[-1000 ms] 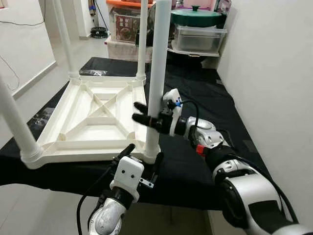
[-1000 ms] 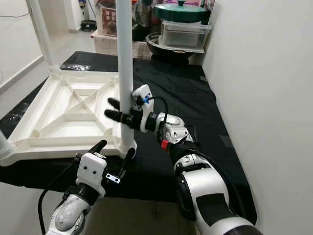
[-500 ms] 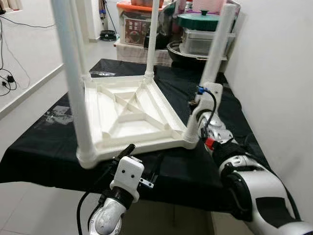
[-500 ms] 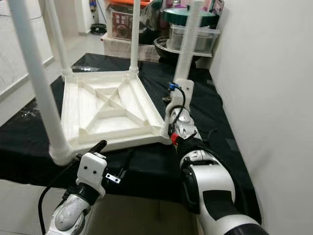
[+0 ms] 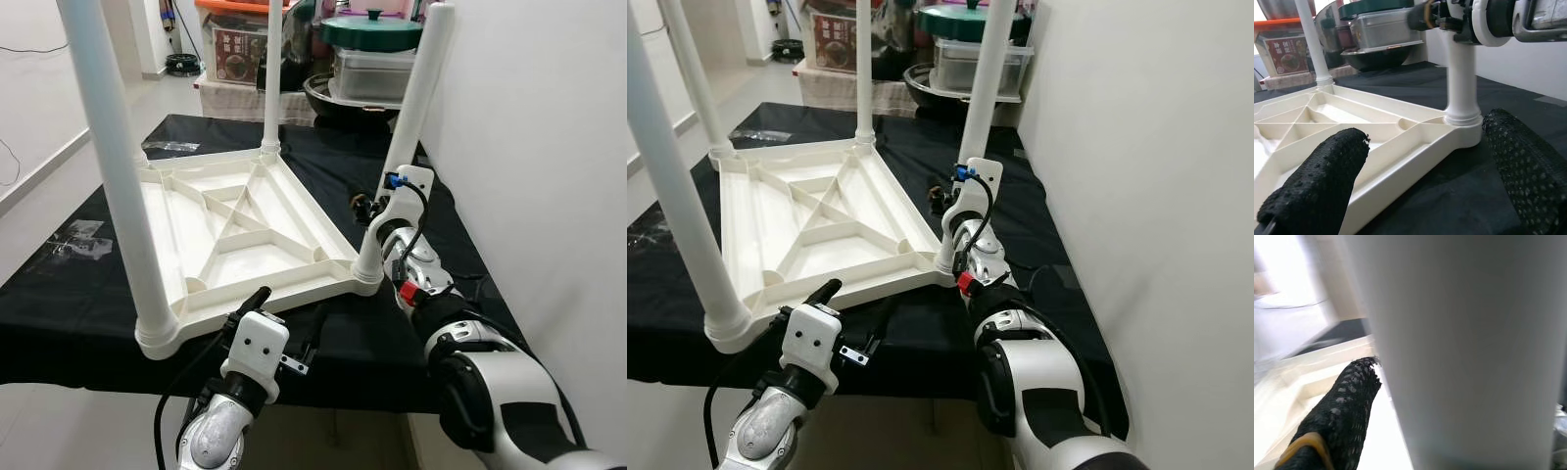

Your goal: Building children table

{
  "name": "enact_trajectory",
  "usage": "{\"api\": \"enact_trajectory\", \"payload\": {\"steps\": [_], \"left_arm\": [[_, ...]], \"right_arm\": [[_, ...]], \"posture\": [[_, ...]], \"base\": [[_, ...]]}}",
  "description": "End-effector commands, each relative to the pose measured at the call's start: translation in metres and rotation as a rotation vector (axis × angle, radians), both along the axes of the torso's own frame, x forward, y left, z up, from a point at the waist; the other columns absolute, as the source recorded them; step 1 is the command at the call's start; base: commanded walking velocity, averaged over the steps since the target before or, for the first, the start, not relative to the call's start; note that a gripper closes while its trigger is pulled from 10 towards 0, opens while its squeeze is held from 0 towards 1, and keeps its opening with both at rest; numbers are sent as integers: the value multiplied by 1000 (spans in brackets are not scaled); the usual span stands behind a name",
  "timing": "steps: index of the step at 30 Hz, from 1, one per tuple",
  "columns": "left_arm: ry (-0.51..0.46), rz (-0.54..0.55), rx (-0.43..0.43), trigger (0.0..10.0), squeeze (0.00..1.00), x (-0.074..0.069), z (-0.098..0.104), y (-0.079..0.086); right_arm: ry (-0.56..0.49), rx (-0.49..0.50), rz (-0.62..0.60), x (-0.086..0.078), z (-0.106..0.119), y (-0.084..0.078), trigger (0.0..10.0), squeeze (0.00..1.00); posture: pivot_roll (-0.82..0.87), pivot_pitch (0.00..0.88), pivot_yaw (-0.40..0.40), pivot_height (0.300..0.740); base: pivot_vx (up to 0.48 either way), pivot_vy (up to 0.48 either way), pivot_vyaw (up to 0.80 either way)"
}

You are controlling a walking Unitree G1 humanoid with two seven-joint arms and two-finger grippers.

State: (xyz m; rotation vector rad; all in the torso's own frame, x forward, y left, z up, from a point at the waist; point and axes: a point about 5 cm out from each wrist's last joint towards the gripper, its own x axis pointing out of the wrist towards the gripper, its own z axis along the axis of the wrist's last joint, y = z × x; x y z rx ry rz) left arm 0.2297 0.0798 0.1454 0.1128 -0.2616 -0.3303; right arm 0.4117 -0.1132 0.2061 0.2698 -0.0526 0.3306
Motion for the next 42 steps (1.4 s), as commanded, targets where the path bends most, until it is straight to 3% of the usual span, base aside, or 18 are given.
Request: {"api": "enact_trajectory", "payload": {"steps": [1, 3, 13, 14, 15, 16, 20, 26, 28, 30, 32, 33, 35, 36, 37, 38, 40, 42], "left_arm": [[18, -7, 7, 10000, 0, 0, -3, -3], [18, -8, 8, 10000, 0, 0, -3, -3], [19, -8, 8, 10000, 0, -1, -4, -3], [20, -9, 9, 10000, 0, -1, -4, -3], [20, -9, 9, 10000, 0, -1, -4, -3], [20, -9, 10, 10000, 0, -1, -4, -3], [20, -10, 10, 10000, 0, -2, -5, -3], [19, -7, 9, 10000, 0, -2, -4, -3], [19, -6, 8, 10000, 0, -2, -4, -3], [19, -6, 8, 10000, 0, -2, -4, -3], [20, -7, 10, 10000, 0, -1, -4, -3], [20, -7, 10, 10000, 0, -1, -4, -3], [20, -7, 11, 10000, 0, -1, -4, -3], [20, -7, 11, 10000, 0, -1, -3, -3], [20, -7, 11, 10000, 0, -1, -3, -3], [19, -8, 11, 10000, 0, -1, -3, -3], [19, -8, 11, 10000, 0, -1, -3, -3], [19, -7, 13, 10000, 0, -1, -3, -3]], "right_arm": [[23, -11, 253, -7, -9, 21, 10000, 0], [13, 7, 537, -18, -12, 23, 10000, 0], [-62, -31, 881, -31, -1, 19, 10000, 0], [-65, -38, 926, -33, 0, 23, 8157, 0], [-65, -38, 926, -33, 0, 23, 8157, 0], [-61, -39, 949, -34, -1, 27, 0, 0], [-63, -53, 947, -34, -2, 31, 0, 0], [-24, -76, 688, -21, -3, 28, 0, 0], [-3, -89, 533, -14, -3, 22, 0, 0], [-3, -89, 533, -14, -3, 22, 0, 0], [91, -110, 204, -2, -8, 6, 0, 0], [91, -110, 204, -2, -8, 6, 0, 0], [133, -114, 62, 1, -11, -2, 0, 0], [163, -122, -111, 3, -13, -14, 0, 0], [163, -122, -111, 3, -13, -14, 0, 0], [179, -131, -298, 3, -14, -28, 0, 0], [179, -131, -298, 3, -14, -28, 0, 0], [210, -118, -559, 0, -19, -39, 0, 0]], "posture": [[87, 28, -122, 740], [87, 27, -122, 740], [91, 18, -124, 740], [88, 13, -122, 740], [88, 13, -122, 740], [89, 13, -123, 740], [92, 10, -126, 740], [93, 20, -127, 740], [93, 20, -127, 740], [93, 20, -127, 740], [81, 26, -119, 740], [81, 26, -119, 740], [81, 26, -119, 740], [83, 27, -118, 740], [83, 27, -118, 740], [85, 27, -120, 740], [85, 27, -120, 740], [83, 31, -121, 740]], "base": [[0, 0, 0], [0, 0, 0], [0, 0, 0], [0, 0, 0], [0, 0, 0], [0, 0, 0], [0, 0, 0], [0, 0, 0], [0, 0, 0], [0, 0, 0], [0, 0, 0], [0, 0, 0], [0, 0, 0], [0, 0, 0], [0, 0, 0], [0, 0, 0], [0, 0, 0], [0, 0, 0]]}}
